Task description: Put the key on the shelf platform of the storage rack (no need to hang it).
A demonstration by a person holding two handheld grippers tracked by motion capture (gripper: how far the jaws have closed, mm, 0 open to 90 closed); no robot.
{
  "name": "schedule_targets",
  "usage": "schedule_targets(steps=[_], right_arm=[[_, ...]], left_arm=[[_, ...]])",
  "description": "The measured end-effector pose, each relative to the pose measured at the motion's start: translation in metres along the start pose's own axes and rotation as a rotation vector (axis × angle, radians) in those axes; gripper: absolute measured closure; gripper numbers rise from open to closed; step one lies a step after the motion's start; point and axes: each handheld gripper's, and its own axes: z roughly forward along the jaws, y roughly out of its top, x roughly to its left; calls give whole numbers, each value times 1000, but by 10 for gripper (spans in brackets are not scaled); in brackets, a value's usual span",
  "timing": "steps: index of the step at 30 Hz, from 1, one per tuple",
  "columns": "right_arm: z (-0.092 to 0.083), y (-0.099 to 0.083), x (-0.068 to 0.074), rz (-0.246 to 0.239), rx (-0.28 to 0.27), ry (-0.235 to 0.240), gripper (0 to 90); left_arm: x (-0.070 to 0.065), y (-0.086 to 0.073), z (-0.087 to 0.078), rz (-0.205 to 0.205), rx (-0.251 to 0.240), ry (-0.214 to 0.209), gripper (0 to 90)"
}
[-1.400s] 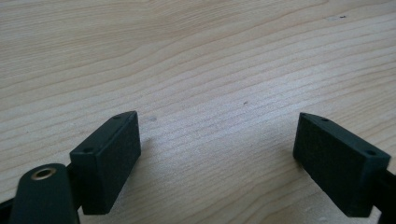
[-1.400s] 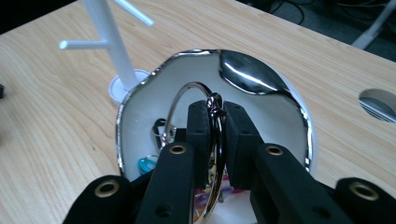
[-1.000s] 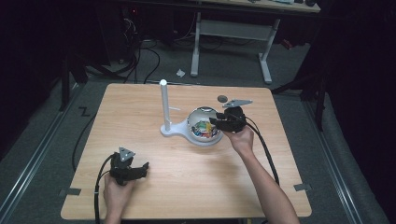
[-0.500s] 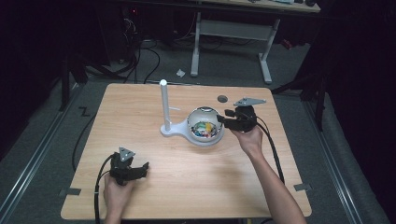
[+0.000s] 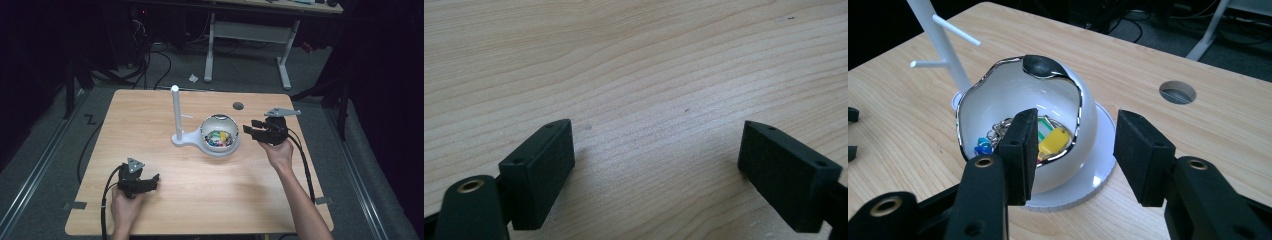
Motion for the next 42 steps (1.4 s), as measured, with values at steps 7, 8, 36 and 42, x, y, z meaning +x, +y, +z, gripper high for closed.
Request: schedule_targets(steps=[7, 8, 36, 42], right_arm=[[-16, -14, -8, 35, -11, -28, 501], [-19, -16, -12, 46, -7, -31, 495], [-67, -57, -25, 106, -54, -71, 492], [-74, -69, -24, 116, -65, -79, 492]], left_arm=[[0, 0, 0, 0, 1, 0, 153], [0, 0, 0, 0, 1, 0, 153], [0, 0, 0, 1, 0, 0, 153], [0, 0, 0, -1, 0, 1, 153]])
